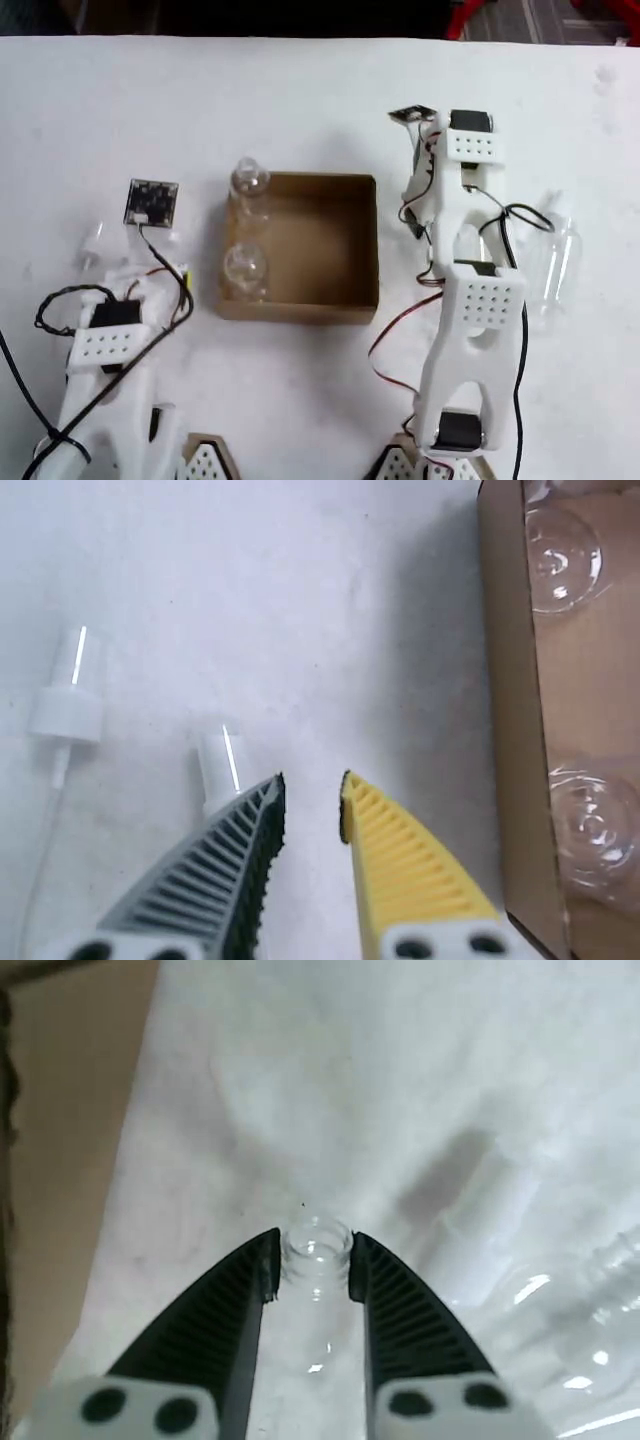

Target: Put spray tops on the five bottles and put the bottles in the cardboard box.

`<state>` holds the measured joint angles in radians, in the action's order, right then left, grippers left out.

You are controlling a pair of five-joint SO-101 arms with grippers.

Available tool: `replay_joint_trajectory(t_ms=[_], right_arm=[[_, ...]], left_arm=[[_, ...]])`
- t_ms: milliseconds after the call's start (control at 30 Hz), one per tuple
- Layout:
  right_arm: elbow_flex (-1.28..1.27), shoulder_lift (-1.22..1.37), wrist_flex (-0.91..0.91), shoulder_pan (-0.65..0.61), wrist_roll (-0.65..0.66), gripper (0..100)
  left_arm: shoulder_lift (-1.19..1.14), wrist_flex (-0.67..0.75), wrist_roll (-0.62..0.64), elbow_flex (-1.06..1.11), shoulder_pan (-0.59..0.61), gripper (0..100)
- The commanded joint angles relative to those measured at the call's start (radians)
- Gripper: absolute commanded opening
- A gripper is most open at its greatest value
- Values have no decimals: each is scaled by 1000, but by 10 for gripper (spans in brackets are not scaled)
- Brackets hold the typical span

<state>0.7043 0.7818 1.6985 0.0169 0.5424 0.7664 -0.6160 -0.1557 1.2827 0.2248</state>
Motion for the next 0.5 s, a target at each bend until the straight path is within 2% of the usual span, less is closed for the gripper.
replay_joint_trajectory(t_ms=[0,200,467], right_arm=[[6,-148,27,5,6,16],[-29,-410,27,-1,3,16],[-331,-895,24,-111,2,16]], left_arm=[[-1,21,14,-5,-16,90],[-1,21,14,-5,-16,90],[-1,21,14,-5,-16,90]])
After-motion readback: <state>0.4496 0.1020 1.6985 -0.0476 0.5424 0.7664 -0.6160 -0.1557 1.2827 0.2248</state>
